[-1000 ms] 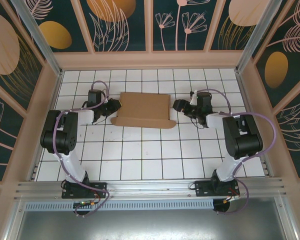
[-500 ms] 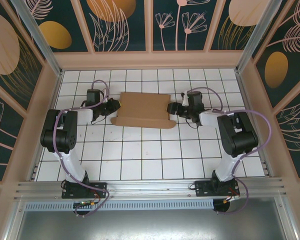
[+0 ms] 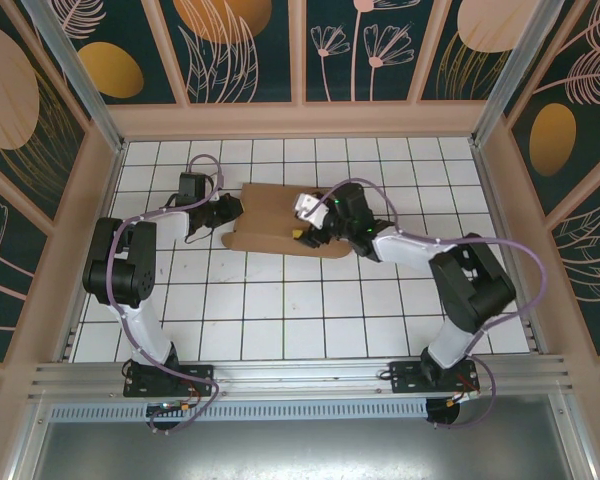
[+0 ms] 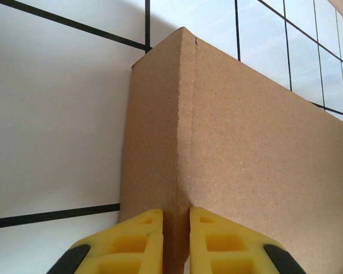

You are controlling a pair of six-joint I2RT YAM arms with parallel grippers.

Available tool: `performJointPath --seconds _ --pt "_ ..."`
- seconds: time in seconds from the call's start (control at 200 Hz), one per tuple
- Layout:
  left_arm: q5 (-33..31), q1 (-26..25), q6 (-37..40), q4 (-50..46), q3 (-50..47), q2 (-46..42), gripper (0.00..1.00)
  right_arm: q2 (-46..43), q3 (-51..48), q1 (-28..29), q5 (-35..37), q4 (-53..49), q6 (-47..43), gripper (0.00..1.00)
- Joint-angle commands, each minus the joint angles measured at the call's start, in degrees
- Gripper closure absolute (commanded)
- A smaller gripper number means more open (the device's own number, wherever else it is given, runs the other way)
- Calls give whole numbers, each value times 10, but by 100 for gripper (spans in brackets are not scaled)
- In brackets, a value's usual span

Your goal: Fold the paper box

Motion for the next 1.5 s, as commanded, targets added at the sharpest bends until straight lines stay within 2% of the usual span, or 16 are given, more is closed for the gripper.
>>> performJointPath --seconds 0.0,0.375,0.571,0.731,0.931,1.046,1.131,1.206,1.306,1.416,1.496 --pt "-29 -6 14 -65 -8 9 87 47 47 29 -11 -8 -79 20" --pt "-30 -7 8 -69 -5 15 89 176 159 93 33 -6 -77 20" --pt "-42 -6 16 -73 -4 15 91 227 199 113 113 -19 -95 24" --pt "-54 -7 31 -82 0 17 92 249 203 113 170 -30 -114 38" --pt "-55 -7 39 -89 7 22 92 250 194 100 156 -53 -96 60" --pt "-48 -7 39 -89 9 26 92 256 193 101 156 -55 -97 69" --pt "-49 -7 39 -89 9 27 92 258 189 101 159 -49 -100 72" --pt "-52 -7 39 -90 10 26 92 252 185 99 161 -41 -97 71" --pt "-56 -8 37 -90 9 24 92 201 158 85 109 -3 -54 52" --pt "-54 -8 37 -90 11 24 92 118 108 51 19 68 46 45" --pt "-54 -8 37 -90 13 24 91 85 80 44 5 64 27 36"
